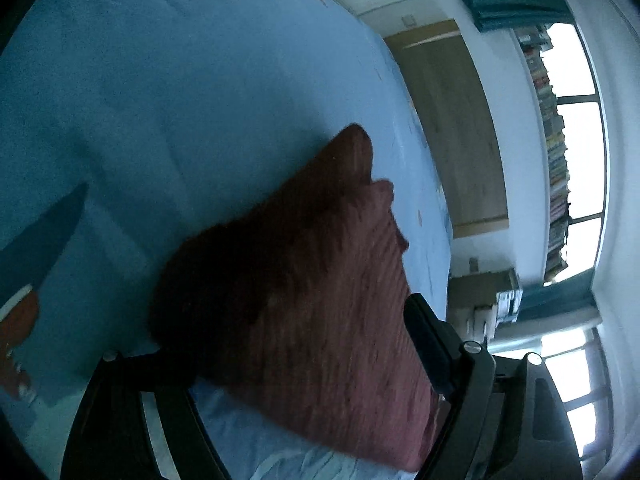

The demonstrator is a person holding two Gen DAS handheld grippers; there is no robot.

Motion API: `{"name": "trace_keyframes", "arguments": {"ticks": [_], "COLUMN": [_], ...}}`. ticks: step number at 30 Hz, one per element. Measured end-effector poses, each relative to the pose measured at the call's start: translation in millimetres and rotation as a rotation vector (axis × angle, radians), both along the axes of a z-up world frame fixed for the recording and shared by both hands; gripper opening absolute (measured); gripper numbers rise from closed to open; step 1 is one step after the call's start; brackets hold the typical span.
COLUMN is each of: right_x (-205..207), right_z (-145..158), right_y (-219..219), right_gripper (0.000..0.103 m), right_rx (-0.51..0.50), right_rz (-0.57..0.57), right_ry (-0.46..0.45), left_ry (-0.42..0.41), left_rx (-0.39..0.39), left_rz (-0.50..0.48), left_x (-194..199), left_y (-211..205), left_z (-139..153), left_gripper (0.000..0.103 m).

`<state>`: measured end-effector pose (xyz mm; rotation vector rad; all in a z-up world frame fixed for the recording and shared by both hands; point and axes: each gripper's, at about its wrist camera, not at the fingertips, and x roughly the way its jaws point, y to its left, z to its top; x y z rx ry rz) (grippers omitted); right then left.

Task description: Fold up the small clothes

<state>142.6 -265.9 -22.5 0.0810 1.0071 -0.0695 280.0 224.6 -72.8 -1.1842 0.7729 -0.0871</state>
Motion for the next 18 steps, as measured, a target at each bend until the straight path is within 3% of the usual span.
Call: {"name": "trace_keyframes", "arguments": {"ticks": [4,6,9,12,18], "right_x": [1,0,-2,-6,-15], "right_z": [-3,-5,-6,-6,-4], "right_y": [-1,-1,-1,-3,-12], "right_gripper": [0.065,0.065,0.065,0.065,0.065], "right_rx": [0.010,0.018,0.031,0.043,0.068], "right_rz": [0.000,0.002,0.008,0.010,-0.008], "right_ry": [0.004,0.004,0.002,-0.002,-0.015], "left_ry": [0.004,0.012,0.029,0.031,0.000], "left_rx": [-0.029,-0.049,-0.060,-0.063,-0.021], "left_rz": [0.032,0.046,0.057,0.059,0.033], "left_x": [11,13,17,17,14], "left_y": [7,11,16,18,4], "left_z": [-4,-7,-9,-5,19], "left_gripper": [0.071,0.052,0.035,0.025,0.020]}}
